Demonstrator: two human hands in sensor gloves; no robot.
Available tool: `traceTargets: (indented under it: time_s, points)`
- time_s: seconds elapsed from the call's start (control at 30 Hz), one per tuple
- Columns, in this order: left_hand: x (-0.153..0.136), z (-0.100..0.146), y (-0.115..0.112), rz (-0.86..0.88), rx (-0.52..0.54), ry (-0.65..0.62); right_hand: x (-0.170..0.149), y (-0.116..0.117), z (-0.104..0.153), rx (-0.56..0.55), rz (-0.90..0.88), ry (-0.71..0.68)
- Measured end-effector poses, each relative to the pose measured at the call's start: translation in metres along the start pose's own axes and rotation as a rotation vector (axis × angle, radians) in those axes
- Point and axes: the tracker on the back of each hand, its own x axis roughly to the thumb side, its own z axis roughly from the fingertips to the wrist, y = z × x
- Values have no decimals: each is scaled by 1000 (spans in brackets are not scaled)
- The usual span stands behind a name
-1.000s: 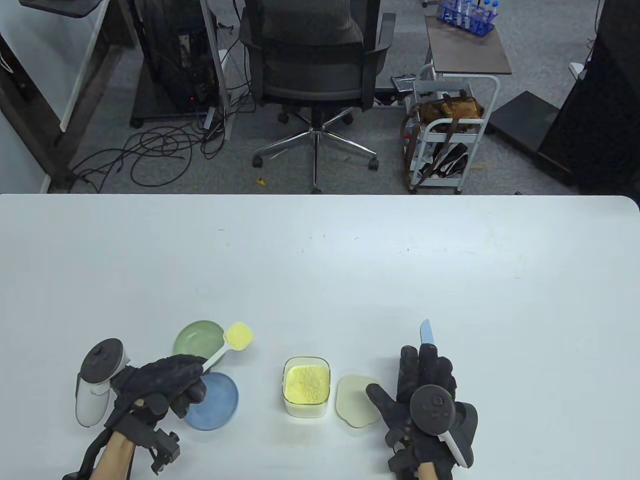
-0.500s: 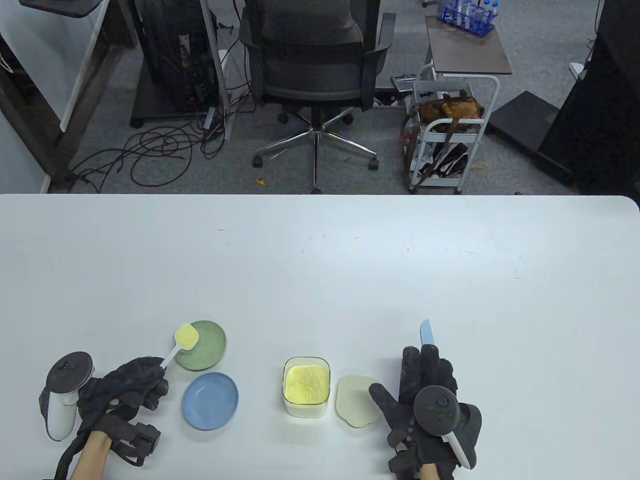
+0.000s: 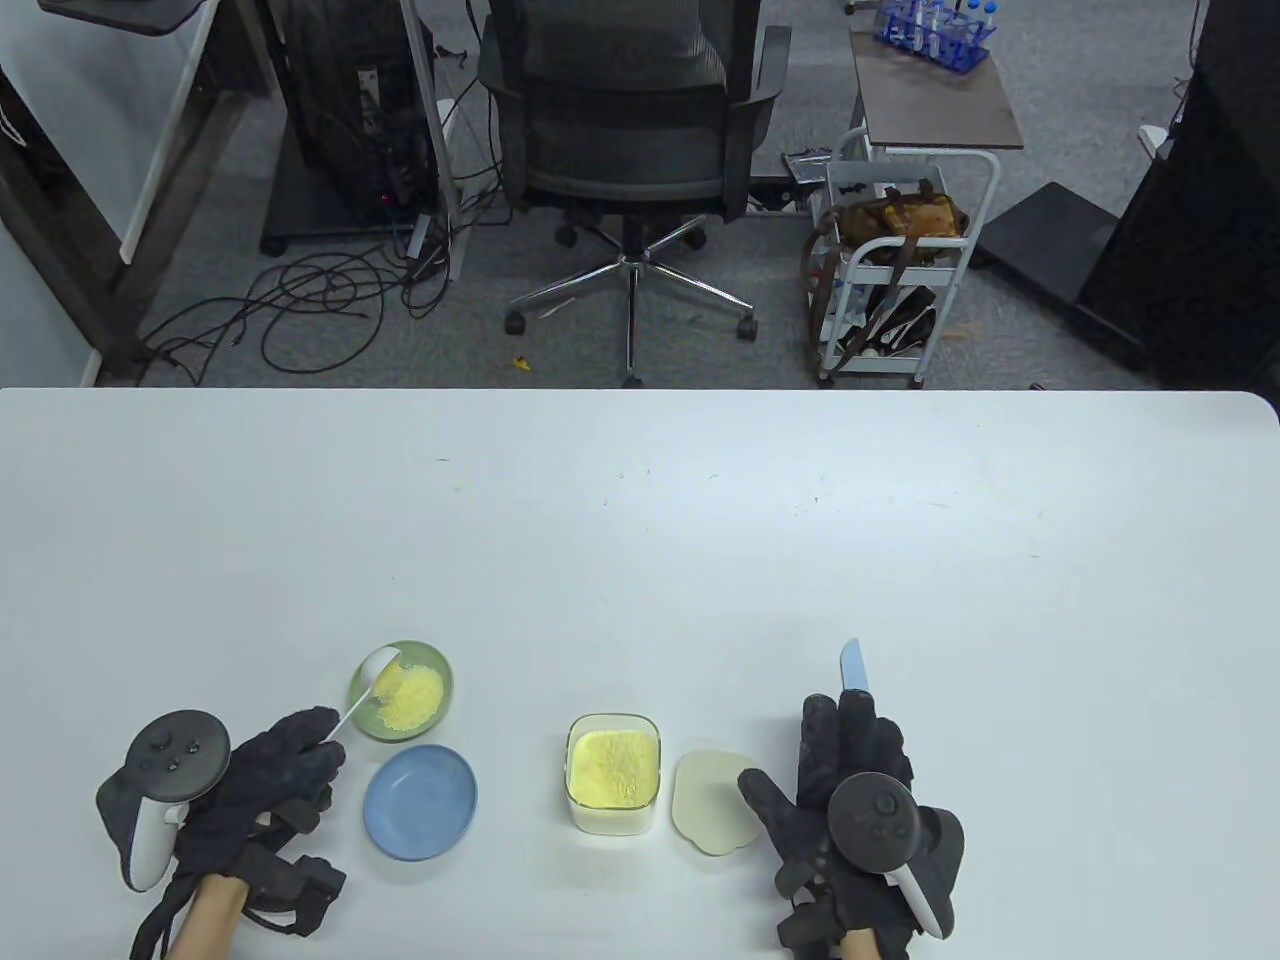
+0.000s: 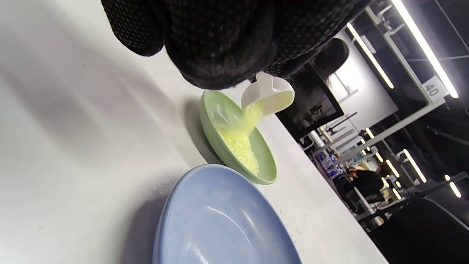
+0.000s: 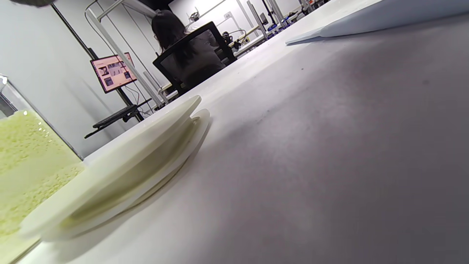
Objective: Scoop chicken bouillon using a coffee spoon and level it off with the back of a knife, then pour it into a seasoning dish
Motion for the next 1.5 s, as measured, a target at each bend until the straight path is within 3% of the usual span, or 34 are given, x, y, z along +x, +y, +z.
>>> traceTargets:
  time_s: [0.27, 0.47, 0.57, 0.83, 0.97, 1.07, 1.27, 1.5]
  points:
    - [7, 4, 0, -84, 68, -52, 2, 2, 2, -3, 31, 1]
    - [5, 3, 0, -32, 53, -55, 7, 1, 4, -11, 13, -22]
    - [5, 3, 0, 4, 48, -57, 25, -2, 4, 16, -56, -88]
    - [5, 4, 3, 67, 36, -70, 93, 15, -13, 266, -1, -278]
    - [6, 5, 2, 96, 22, -78, 105, 34, -26, 414, 52, -249]
    - [8, 5, 1, 142, -19, -95, 105, 43, -31, 462, 9, -232]
    - [24, 11, -10, 262, -171, -170, 99, 46, -30, 441, -62, -223]
    - [68, 26, -38, 325, -384, -286, 92, 50, -29, 444, -135, -222]
